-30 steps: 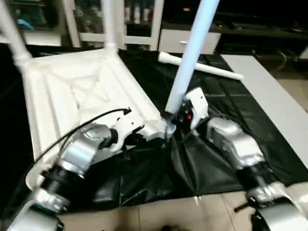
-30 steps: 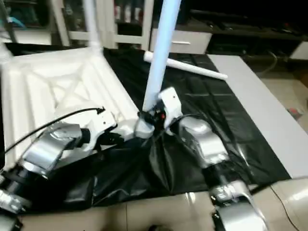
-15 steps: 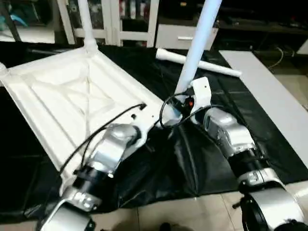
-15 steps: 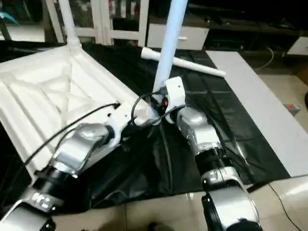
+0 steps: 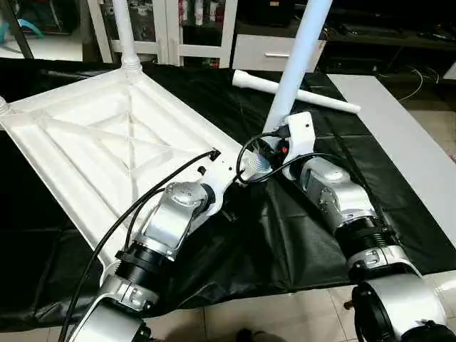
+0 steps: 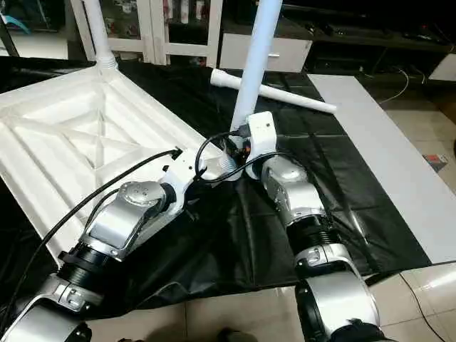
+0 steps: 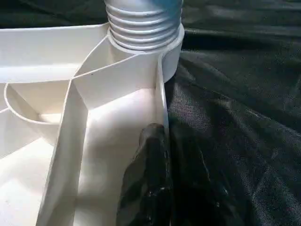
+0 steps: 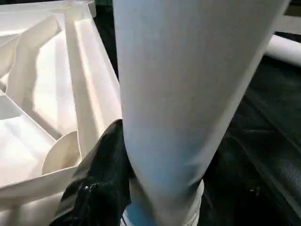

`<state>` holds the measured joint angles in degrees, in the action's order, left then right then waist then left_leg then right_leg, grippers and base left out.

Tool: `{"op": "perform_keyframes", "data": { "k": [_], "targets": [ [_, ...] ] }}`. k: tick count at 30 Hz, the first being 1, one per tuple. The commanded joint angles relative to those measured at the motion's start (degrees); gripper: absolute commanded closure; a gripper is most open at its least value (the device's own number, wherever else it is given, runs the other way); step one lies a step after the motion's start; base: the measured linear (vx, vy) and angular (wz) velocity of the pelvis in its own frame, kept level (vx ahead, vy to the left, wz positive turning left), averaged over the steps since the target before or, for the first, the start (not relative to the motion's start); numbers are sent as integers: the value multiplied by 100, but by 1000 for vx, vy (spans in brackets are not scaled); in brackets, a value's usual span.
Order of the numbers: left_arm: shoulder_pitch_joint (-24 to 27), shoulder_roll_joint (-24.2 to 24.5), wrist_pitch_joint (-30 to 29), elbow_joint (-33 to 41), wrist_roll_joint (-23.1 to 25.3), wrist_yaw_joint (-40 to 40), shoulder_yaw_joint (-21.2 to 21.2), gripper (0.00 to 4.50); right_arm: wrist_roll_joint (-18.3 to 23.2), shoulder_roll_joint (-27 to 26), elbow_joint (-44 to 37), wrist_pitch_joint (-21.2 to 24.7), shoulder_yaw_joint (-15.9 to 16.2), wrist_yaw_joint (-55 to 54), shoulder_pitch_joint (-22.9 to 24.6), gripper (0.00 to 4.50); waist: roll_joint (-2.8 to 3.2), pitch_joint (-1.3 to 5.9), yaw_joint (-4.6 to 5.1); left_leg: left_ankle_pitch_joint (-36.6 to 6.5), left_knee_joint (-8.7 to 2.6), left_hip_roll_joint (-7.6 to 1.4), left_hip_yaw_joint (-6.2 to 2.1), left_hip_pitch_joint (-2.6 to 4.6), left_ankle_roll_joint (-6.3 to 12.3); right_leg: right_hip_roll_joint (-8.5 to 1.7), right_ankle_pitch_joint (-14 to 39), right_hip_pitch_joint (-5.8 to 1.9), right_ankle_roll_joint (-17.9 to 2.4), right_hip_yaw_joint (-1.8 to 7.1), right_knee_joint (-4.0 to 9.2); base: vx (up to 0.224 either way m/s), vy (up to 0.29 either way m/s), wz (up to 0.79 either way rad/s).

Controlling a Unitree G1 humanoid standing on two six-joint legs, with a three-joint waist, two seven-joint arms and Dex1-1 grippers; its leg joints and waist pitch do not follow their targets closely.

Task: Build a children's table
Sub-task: Insert table leg to table base

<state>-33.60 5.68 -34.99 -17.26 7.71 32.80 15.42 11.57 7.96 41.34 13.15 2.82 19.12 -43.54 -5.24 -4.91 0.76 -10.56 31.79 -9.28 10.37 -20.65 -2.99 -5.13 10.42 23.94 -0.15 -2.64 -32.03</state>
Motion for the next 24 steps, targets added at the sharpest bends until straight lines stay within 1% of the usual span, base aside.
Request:
{"op": "perform_keyframes", "data": {
  "k": [1,2,3,4,5,6,7,8,9,10,11,12,15,16,17,18,19,20,21,22,23,24],
  "targets": [
    [-41,-407,490,467,-476,649,445,450,-290,0,971,382,115,-325,329,265,53,153,-25,-2461,-496,-374,-190,17,-3,-337,2605,-97,-645,234,475,0,0,0],
    [-46,-407,492,459,-477,649,442,450,-294,-5,952,322,116,-303,324,265,51,151,-25,-2446,-495,-373,-187,13,2,-332,2561,-97,-652,235,472,0,0,0],
    [-52,-403,494,450,-479,651,441,450,-246,-19,905,261,86,-204,321,230,57,148,-23,-2448,-496,-373,-183,11,7,-331,2520,-94,-665,236,471,0,0,0],
    [-54,-402,495,449,-479,651,440,450,-237,-21,893,252,79,-191,321,209,54,149,-25,-2446,-494,-373,-181,9,11,-335,2519,-95,-667,236,471,0,0,0],
    [-65,-388,495,441,-482,660,433,450,-195,-25,818,201,9,-141,316,192,53,163,-30,-2378,-486,-375,-174,10,30,-339,2462,-97,-693,240,466,0,0,0],
    [-65,-387,494,441,-482,661,432,450,-192,-25,813,200,4,-136,316,190,55,170,-35,-2316,-479,-374,-168,11,41,-336,2371,-101,-721,242,457,0,0,0],
    [-68,-374,493,441,-483,664,424,450,-162,-23,756,198,-12,-65,321,185,56,195,-53,-2113,-452,-378,-135,30,75,-331,2055,-100,-854,254,435,0,0,0],
    [-70,-366,493,441,-483,666,417,450,-152,-26,719,196,-32,-9,324,175,58,188,-99,-2017,-438,-376,-101,37,114,-318,1840,-92,-890,261,430,0,0,0],
    [-81,-344,501,429,-479,675,405,450,-160,-11,643,184,-29,46,331,161,53,197,-123,-1747,-423,-383,-68,50,217,-302,1427,-105,-1030,268,368,0,0,0],
    [-93,-325,510,413,-477,681,387,450,-156,2,570,180,-28,103,338,161,41,185,-121,-1656,-426,-377,-58,13,279,-290,1349,-125,-1059,263,355,0,0,0],
    [-114,-284,521,395,-480,696,353,450,-113,24,394,176,-42,196,363,144,46,190,-137,-1605,-414,-389,-24,22,363,-300,1503,-123,-1073,264,365,0,0,0],
    [-127,-254,529,384,-483,710,330,450,-69,43,250,202,-43,287,389,144,47,199,-140,-1560,-405,-386,-14,19,381,-304,1499,-126,-1083,264,362,0,0,0],
    [-142,-214,541,372,-483,717,297,450,-44,74,82,203,-36,369,426,114,46,216,-159,-1211,-377,-394,13,1,467,-314,1236,-158,-1137,256,323,0,0,0],
    [-148,-185,551,365,-486,736,281,450,-26,96,-22,212,-31,429,452,105,43,213,-160,-1162,-375,-394,17,1,489,-311,1224,-156,-1148,253,321,0,0,0],
    [-158,-131,578,344,-479,755,251,450,-5,137,-228,242,-35,536,517,91,47,230,-170,-926,-354,-388,19,-24,559,-313,1021,-190,-1187,247,283,0,0,0],
    [-159,-124,581,341,-479,758,247,450,-3,143,-254,243,-34,547,527,91,47,237,-178,-826,-345,-385,20,-28,585,-309,919,-200,-1202,244,270,0,0,0],
    [-159,-124,581,341,-479,758,247,450,-3,143,-254,243,-34,547,527,81,50,248,-182,-653,-329,-386,25,-26,643,-299,697,-201,-1266,239,235,0,0,0],
    [-161,-48,615,321,-475,793,225,450,23,222,-540,280,-24,675,656,71,49,249,-184,-603,-324,-384,31,-27,671,-297,627,-200,-1299,239,228,0,0,0],
    [-162,-17,631,311,-476,804,222,450,30,254,-665,302,-23,728,718,62,52,273,-219,-386,-292,-382,41,-18,757,-295,313,-210,-1357,244,185,0,0,0],
    [-162,-17,631,311,-476,804,222,450,30,254,-665,302,-23,728,718,62,52,273,-219,-386,-292,-382,41,-18,757,-295,313,-210,-1357,244,185,0,0,0],
    [-159,47,659,302,-484,847,209,450,66,331,-961,402,-23,840,879,47,47,255,-252,-215,-276,-375,53,-32,875,-266,65,-210,-1416,239,161,0,0,0],
    [-159,47,659,302,-484,847,209,450,66,331,-961,402,-23,840,879,34,46,260,-264,-214,-271,-379,58,-23,893,-273,68,-211,-1428,240,156,0,0,0]
  ]
}}
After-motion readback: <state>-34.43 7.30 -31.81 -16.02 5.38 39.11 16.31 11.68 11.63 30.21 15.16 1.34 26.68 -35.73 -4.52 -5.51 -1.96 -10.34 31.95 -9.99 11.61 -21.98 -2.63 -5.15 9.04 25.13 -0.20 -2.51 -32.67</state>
